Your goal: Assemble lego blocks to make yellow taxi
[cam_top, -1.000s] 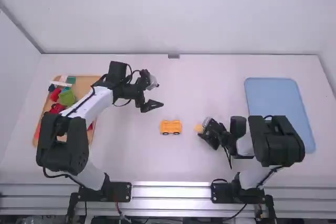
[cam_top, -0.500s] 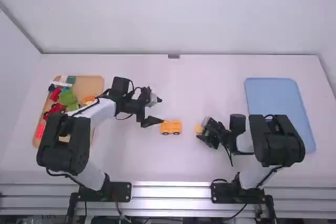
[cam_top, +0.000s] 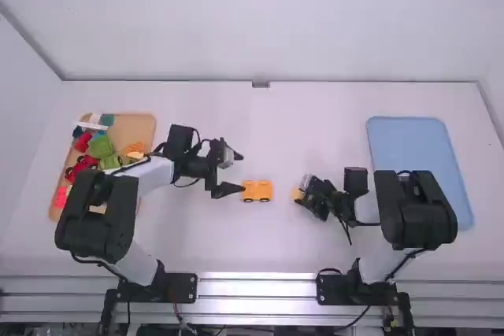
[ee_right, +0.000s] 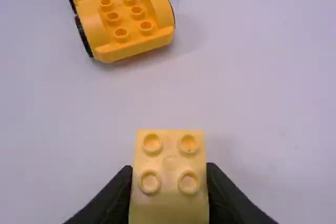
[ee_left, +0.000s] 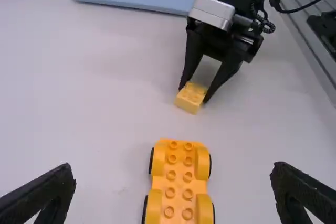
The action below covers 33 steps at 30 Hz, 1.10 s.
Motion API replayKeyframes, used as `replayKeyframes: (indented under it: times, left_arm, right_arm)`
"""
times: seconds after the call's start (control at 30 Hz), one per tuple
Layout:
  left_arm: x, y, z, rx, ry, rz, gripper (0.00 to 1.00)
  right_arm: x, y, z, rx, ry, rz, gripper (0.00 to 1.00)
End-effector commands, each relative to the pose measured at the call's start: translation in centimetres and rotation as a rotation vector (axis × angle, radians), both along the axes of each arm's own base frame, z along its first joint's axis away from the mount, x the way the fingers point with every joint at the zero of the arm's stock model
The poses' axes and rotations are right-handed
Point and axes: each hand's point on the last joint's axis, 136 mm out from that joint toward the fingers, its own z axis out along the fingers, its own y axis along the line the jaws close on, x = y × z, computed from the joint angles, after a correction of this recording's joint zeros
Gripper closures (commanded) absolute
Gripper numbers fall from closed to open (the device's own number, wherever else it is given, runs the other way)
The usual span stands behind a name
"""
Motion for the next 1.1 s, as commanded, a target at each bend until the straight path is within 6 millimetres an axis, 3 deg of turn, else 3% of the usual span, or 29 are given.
replayKeyframes:
  times: [0.0, 0.17, 0.23, 0.27, 0.37, 0.5, 0.57, 0.73, 0.87, 1.07]
  left_arm:
    - [-1.0, -0.3, -0.1, -0.033, 0.046, -0.018, 0.01]
    - [-1.3, -0.2, -0.4, -0.03, 0.057, -0.017, 0.01]
    - [-1.4, -0.2, -0.6, -0.028, 0.055, -0.015, 0.01]
    - [-1.4, -0.2, -0.7, -0.028, 0.054, -0.016, 0.01]
    - [-1.6, -0.2, -0.8, -0.033, 0.046, -0.016, 0.01]
    - [-1.8, -0.2, -1.2, -0.036, 0.026, -0.016, 0.01]
    - [-2.0, -0.1, -1.5, -0.035, 0.018, -0.016, 0.01]
    - [-2.3, -0.1, -2.4, -0.014, 0.0, -0.007, 0.01]
    - [-2.4, -0.6, -4.4, 0.058, -0.044, 0.01, 0.01]
    - [-0.7, -1.5, -6.9, 0.112, -0.066, 0.113, 0.01]
  right_arm:
    - [-0.1, 0.3, 0.1, 0.013, -0.009, 0.029, 0.73]
    - [-0.5, 0.3, -0.2, 0.006, 0.008, 0.034, 0.76]
    - [-0.6, 0.3, -0.5, 0.003, 0.012, 0.039, 0.61]
    - [-0.5, 0.3, -0.6, 0.003, 0.011, 0.038, 0.6]
    - [-0.7, 0.4, -0.8, 0.014, 0.011, 0.045, 0.6]
    - [-0.6, 0.8, -0.8, 0.047, 0.001, 0.059, 0.71]
    - [-0.4, 1.0, -0.2, 0.074, -0.015, 0.072, 0.76]
    - [0.6, 1.2, 1.8, 0.125, -0.064, 0.089, 0.78]
    - [2.0, 1.5, 4.2, 0.178, -0.078, 0.07, 0.78]
    - [3.2, 2.6, 7.0, 0.214, -0.135, 0.118, 0.77]
